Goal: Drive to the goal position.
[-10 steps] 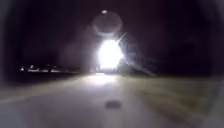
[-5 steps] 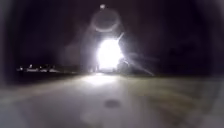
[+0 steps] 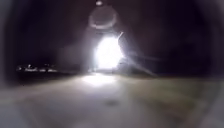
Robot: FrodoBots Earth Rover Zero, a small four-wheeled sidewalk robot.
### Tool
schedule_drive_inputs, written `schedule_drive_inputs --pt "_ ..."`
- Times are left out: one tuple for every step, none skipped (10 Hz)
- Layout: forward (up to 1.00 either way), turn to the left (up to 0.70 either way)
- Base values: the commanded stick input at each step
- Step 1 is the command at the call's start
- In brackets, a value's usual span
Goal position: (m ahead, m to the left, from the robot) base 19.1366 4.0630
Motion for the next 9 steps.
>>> schedule_drive_inputs --pt "1.0 0.0" --pt "1.0 0.0" --pt "1.0 0.0" --pt "1.0 0.0" --pt "1.0 0.0" --pt "1.0 0.0" --pt "1.0 0.0" --pt "1.0 0.0" --pt "1.0 0.0"
